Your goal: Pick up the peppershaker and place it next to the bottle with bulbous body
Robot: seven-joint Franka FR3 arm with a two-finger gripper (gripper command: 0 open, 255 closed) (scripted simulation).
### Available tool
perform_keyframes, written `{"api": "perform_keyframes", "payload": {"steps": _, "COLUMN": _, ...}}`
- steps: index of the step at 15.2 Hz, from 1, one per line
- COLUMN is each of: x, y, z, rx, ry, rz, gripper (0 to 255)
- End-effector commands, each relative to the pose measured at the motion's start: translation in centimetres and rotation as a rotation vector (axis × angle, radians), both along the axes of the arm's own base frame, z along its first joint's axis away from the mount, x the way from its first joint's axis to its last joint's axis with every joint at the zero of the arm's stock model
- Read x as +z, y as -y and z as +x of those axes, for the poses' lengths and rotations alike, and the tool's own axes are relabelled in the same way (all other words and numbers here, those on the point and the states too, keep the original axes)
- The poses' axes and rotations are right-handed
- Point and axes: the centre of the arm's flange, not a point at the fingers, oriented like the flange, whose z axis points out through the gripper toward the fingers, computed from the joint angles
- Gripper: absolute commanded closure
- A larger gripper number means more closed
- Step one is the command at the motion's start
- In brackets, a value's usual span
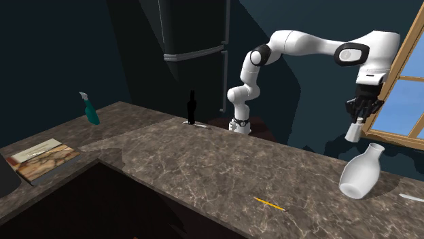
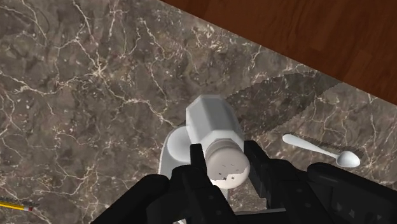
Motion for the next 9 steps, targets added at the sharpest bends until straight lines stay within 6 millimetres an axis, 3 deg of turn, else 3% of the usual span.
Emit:
{"api": "perform_keyframes", "payload": {"steps": 1, "x": -1.0, "y": 0.0, "z": 0.0, "rx": 0.000, "ry": 0.001, "rz": 0.000, "gripper": 255}}
{"api": "perform_keyframes", "payload": {"steps": 9, "x": -5.3, "y": 0.0, "z": 0.0, "rx": 0.000, "ry": 0.001, "rz": 0.000, "gripper": 255}}
